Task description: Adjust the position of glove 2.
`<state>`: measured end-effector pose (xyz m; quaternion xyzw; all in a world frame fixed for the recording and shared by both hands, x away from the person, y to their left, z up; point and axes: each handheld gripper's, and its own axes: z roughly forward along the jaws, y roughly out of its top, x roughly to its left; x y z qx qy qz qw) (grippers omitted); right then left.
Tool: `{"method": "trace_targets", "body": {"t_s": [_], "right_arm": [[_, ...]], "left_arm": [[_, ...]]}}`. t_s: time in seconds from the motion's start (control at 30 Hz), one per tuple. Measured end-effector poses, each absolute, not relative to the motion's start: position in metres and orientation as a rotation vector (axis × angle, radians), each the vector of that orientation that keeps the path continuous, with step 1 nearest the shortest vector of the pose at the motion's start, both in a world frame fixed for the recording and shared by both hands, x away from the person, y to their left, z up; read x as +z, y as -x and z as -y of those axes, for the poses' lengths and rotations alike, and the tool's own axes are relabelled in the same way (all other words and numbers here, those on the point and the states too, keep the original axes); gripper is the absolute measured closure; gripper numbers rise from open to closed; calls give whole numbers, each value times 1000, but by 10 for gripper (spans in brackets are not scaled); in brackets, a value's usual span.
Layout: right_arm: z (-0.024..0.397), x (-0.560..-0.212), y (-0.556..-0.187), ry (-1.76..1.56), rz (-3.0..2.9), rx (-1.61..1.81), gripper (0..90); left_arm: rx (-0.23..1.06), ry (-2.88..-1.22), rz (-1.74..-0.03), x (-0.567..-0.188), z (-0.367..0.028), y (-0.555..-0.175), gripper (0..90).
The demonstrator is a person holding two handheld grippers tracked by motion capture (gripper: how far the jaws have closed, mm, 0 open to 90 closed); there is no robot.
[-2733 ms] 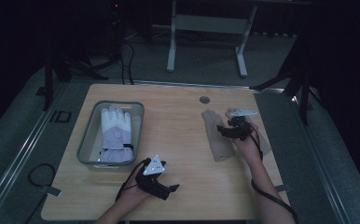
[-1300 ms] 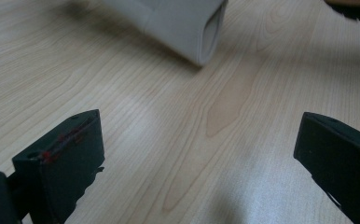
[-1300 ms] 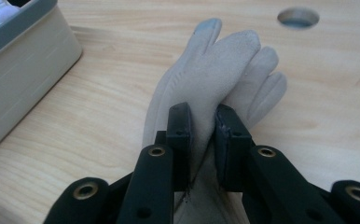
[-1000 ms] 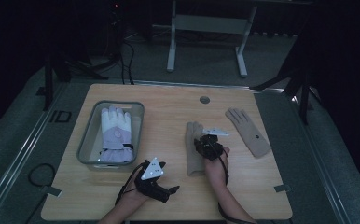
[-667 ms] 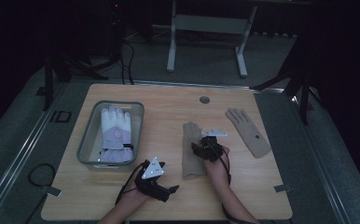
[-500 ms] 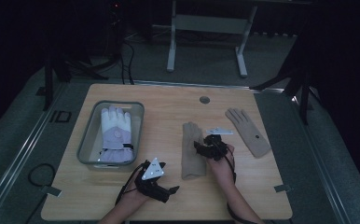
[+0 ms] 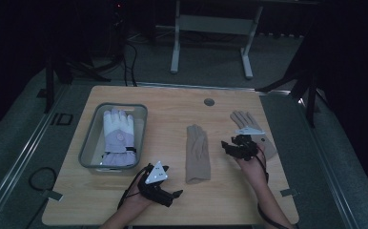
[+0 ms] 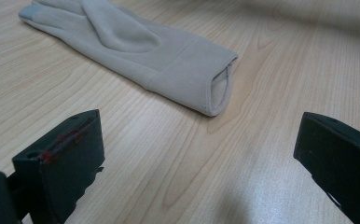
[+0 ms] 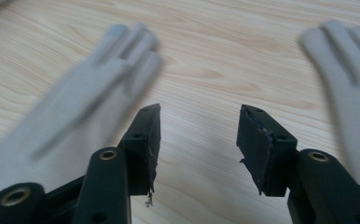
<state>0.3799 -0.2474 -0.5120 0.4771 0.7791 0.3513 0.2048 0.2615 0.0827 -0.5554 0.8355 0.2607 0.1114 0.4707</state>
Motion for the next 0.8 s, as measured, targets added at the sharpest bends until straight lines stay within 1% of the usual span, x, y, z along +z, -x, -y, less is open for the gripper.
{"method": "trace_targets", "body": {"t_s": [0.03, 0.33, 0.53, 0.67, 0.77, 0.8], "right_arm": [[264, -511, -384, -1335, -2159, 956, 510], [316, -513, -400, -1411, -2087, 942, 540], [336, -516, -415, -1454, -2062, 919, 537], [343, -517, -426, -1460, -2072, 886, 536], [344, -518, -428, -1457, -2076, 880, 535], [348, -517, -436, -1467, -2076, 873, 517]], "left_arm": [[272, -2045, -639, -555, -83, -262, 17], [254, -2046, -644, -556, -82, -262, 17], [254, -2045, -643, -556, -82, -262, 17], [254, -2043, -646, -557, -82, -262, 17], [254, -2043, -646, -557, -82, -262, 18], [246, -2035, -648, -556, -82, -261, 18]]}}
